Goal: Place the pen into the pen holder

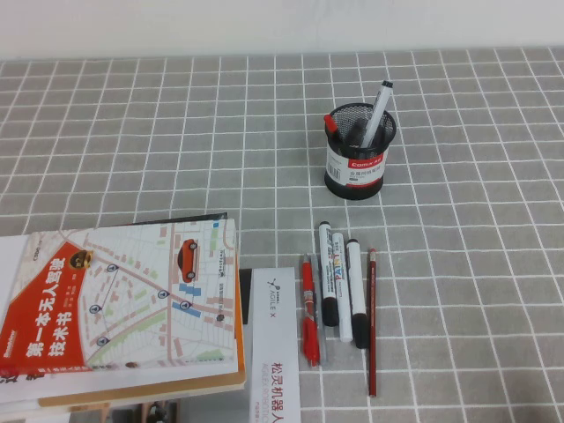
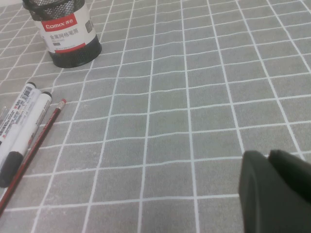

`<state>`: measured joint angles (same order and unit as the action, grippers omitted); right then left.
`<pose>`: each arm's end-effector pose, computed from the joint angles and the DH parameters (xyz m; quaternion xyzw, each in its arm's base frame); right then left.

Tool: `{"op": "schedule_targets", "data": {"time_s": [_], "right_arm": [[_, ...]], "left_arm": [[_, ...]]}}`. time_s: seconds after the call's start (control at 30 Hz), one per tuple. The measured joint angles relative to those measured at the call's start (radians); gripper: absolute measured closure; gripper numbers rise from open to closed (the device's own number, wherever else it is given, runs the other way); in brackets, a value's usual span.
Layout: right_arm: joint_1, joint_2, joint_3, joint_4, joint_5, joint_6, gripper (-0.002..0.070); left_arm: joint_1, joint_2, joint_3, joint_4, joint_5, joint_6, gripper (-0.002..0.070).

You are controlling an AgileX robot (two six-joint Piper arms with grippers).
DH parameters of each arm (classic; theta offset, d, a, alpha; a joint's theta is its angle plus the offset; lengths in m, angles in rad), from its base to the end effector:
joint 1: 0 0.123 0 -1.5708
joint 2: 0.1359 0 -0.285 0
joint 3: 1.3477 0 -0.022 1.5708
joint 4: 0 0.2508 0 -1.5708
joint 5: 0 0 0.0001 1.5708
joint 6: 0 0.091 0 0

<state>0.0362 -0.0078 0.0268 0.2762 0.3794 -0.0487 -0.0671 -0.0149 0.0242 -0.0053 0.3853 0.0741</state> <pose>0.0522 0.0111 0.1718 0.0393 0.8028 0.1129 0.5841 0.0520 -0.0037 0.1712 0.0555 0.8051 -0.0002 0.5905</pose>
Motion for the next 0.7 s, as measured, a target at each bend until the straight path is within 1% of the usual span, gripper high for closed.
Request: {"op": "schedule_targets", "data": {"time_s": [0.7], "right_arm": [[0.000,0.000,0.000,-0.006,0.000,0.000,0.0689]], "left_arm": [[0.000,0.000,0.000,0.000,0.000,0.000,0.0678]]}}
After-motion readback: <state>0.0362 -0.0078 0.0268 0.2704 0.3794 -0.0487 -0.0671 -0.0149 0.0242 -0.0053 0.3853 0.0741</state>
